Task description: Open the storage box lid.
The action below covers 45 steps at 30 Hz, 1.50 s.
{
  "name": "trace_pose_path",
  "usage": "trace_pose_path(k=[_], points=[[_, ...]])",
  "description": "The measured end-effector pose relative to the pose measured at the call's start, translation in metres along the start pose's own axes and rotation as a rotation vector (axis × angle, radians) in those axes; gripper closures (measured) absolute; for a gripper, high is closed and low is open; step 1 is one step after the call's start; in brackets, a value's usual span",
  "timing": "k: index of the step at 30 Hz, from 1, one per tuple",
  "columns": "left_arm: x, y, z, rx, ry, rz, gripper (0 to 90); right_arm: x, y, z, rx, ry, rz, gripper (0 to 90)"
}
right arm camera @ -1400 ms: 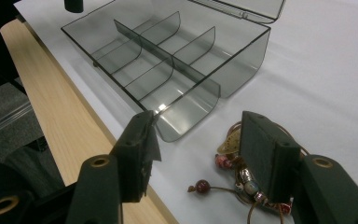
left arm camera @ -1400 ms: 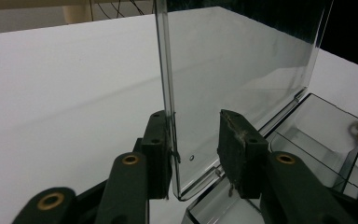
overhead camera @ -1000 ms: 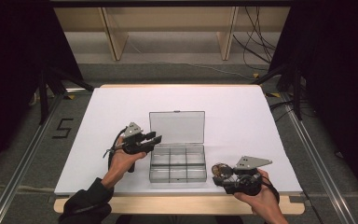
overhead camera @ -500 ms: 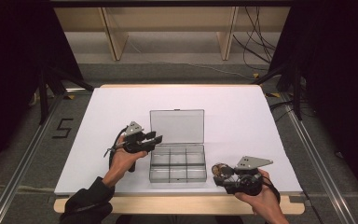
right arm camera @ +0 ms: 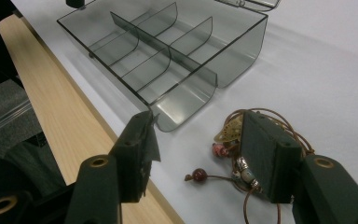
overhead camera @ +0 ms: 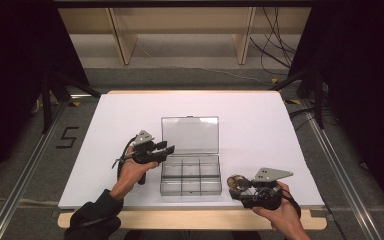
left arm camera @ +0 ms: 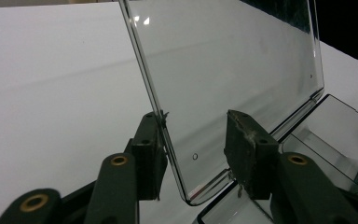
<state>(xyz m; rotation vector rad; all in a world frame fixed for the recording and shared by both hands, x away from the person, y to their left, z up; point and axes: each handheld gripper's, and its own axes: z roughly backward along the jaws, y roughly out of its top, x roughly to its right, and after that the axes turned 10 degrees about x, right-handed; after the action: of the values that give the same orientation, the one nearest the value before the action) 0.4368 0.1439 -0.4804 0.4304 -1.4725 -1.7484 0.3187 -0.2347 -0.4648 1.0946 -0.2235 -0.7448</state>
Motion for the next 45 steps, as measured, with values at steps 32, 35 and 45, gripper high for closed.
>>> trace_pose_path(k=[32,35,45], points=[[-0.007,-0.005,-0.001,-0.031,0.003,0.110,54.8,0.004,-0.001,0.001,-0.007,-0.004,0.027,45.4],[-0.007,-0.005,0.000,-0.037,0.018,0.124,53.3,0.004,-0.001,0.001,0.000,-0.008,0.027,45.2],[-0.016,0.001,0.008,-0.033,0.050,0.151,54.7,0.006,-0.001,0.002,-0.003,0.015,-0.014,45.2]])
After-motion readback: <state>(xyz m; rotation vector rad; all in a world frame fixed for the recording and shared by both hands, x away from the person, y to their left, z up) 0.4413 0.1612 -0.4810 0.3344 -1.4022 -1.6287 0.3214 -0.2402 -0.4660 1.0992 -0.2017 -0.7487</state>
